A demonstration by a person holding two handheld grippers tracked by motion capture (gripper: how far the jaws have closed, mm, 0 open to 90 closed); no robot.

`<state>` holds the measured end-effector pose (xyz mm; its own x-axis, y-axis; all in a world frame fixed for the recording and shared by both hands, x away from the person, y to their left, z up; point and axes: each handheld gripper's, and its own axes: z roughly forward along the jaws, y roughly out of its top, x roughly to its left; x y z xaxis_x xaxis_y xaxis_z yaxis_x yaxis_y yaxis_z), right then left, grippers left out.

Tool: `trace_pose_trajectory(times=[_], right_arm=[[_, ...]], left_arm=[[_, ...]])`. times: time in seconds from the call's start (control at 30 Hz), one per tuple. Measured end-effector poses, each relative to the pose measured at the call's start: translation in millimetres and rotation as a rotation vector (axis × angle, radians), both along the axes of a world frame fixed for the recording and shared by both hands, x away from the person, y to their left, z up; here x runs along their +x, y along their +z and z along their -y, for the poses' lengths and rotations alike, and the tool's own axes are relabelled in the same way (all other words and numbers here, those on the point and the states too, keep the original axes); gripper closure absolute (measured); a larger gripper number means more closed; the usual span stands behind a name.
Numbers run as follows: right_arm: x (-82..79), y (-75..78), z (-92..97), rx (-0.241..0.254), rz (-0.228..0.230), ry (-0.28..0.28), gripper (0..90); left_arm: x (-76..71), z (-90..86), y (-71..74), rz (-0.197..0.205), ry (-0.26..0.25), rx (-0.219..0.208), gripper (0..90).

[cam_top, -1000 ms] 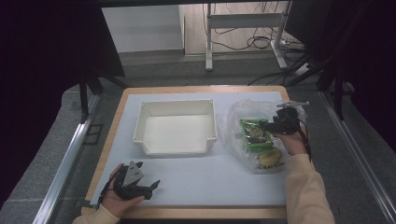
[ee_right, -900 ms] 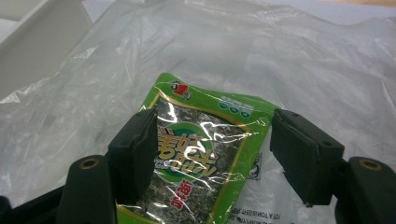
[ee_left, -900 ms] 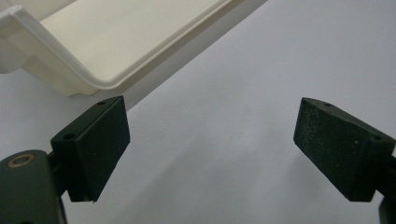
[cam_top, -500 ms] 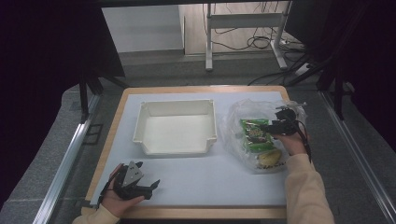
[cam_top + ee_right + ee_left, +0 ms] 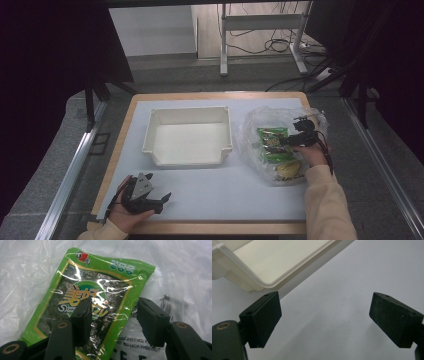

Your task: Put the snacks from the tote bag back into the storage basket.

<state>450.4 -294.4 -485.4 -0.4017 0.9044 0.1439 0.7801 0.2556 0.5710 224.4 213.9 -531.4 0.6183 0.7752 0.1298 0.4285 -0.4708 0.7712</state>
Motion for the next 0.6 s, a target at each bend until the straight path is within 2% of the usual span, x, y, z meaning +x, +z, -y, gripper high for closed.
trace_pose_trajectory(times=[0.3,0.37,0.47,0.5,0.53,0.6], right_arm=[[4.3,-2.2,0.2,-0.01,-0.038,-0.006,52.0],[5.7,-4.5,1.8,-0.004,-0.065,-0.018,54.8],[6.9,-6.6,5.0,0.036,-0.099,-0.031,61.1],[6.9,-6.6,5.0,0.036,-0.099,-0.031,61.1],[7.3,-7.3,7.9,0.057,-0.111,-0.041,68.2],[8.0,-7.8,11.5,0.089,-0.129,-0.06,74.3]], left_arm=[[0.2,-0.5,0.0,-0.001,-0.001,0.0,10.9],[0.3,-0.7,0.1,0.0,-0.001,-0.002,10.9],[0.1,-0.6,0.1,0.0,0.0,-0.005,10.9],[0.1,-0.6,0.1,0.0,0.0,-0.005,10.9],[0.1,-0.6,0.1,-0.001,-0.001,-0.005,10.9],[0.2,-0.6,0.1,0.0,-0.002,-0.003,10.9]])
